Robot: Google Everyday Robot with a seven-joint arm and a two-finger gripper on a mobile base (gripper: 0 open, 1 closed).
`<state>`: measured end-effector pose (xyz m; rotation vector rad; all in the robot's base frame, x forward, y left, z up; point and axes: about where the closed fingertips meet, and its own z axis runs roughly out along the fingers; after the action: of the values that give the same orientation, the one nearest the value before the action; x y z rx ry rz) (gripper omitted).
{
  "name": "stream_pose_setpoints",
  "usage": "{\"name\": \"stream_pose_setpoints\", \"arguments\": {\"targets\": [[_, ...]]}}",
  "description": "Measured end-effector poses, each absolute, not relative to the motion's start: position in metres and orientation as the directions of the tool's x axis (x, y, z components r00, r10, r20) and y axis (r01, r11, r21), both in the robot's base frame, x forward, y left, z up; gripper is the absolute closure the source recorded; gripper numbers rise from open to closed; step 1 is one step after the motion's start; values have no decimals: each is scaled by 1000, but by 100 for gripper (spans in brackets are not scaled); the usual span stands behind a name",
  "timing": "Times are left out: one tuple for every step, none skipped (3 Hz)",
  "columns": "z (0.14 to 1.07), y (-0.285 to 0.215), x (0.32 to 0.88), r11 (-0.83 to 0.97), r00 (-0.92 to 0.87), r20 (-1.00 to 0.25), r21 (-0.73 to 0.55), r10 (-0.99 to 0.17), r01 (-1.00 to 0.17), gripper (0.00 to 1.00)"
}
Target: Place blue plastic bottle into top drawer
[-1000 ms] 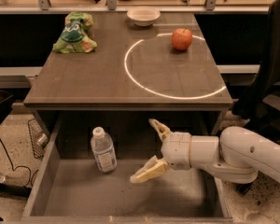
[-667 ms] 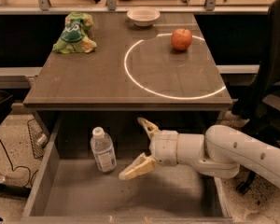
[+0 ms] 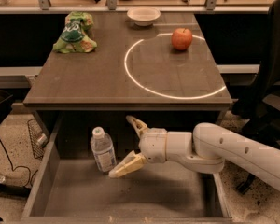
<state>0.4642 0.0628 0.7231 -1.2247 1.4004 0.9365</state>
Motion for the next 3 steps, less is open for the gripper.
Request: {"name": "stream_pose_setpoints", "arguments": {"targets": [[715, 84, 463, 150, 30, -987, -54, -156, -987, 0], [709, 104, 462, 116, 37, -991, -52, -128, -992, 3], [706, 120, 460, 82, 44, -992, -54, -116, -995, 26]]}}
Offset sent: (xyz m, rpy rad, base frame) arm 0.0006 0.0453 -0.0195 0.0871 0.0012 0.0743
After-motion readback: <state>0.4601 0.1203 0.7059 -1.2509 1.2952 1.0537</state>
